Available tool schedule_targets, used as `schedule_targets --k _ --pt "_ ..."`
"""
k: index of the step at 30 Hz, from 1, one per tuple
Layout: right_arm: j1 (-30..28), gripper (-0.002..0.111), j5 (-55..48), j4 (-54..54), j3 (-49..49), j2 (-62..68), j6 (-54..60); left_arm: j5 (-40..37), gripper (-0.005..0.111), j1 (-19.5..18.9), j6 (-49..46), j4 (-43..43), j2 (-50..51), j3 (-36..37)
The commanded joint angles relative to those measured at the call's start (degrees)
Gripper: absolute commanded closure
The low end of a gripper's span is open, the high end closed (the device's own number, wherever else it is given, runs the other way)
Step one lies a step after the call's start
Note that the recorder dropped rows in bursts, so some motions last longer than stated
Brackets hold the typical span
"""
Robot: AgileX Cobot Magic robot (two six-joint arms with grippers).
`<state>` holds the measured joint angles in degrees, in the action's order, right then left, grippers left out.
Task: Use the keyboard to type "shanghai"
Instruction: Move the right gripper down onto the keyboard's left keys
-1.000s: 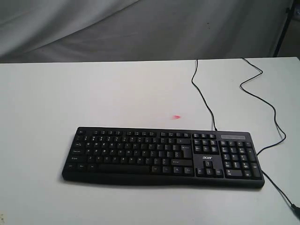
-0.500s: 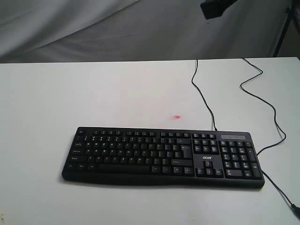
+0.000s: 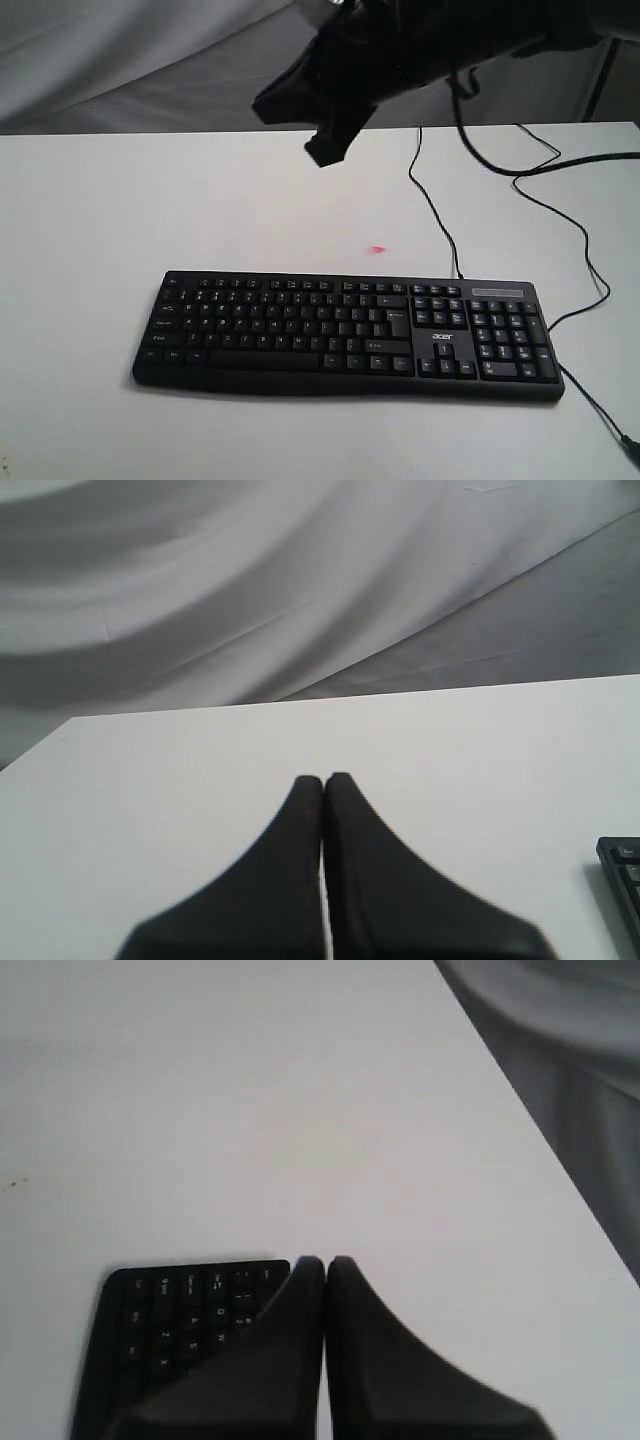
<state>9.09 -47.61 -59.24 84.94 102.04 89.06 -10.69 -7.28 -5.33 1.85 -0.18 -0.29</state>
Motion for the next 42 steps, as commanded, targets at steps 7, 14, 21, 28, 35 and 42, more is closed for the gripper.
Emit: schedule_targets --k 7,14,21,28,35,42 --pt "7.3 0.108 4.4 -1.5 0.2 6.5 0.9 0.4 0.106 0.2 0.2 0.0 0.2 0.3" --pt "10.3 0.108 5.0 -2.5 0.2 13.2 0.9 0.4 0.106 0.2 0.2 0.0 0.2 0.3" --pt "13.6 0.108 5.1 -4.2 0.2 17.2 3.9 0.4 0.106 0.2 0.2 0.0 0.2 0.3" --pt "14.3 0.108 7.4 -4.1 0.2 18.4 3.9 0.4 0.106 0.2 0.2 0.0 0.2 0.3" --pt "15.8 0.108 9.5 -3.1 0.2 19.1 4.7 0.4 0.106 0.2 0.2 0.0 0.2 0.3" --pt "17.8 0.108 15.1 -1.1 0.2 21.5 4.7 0.4 0.106 0.2 0.2 0.0 0.2 0.3"
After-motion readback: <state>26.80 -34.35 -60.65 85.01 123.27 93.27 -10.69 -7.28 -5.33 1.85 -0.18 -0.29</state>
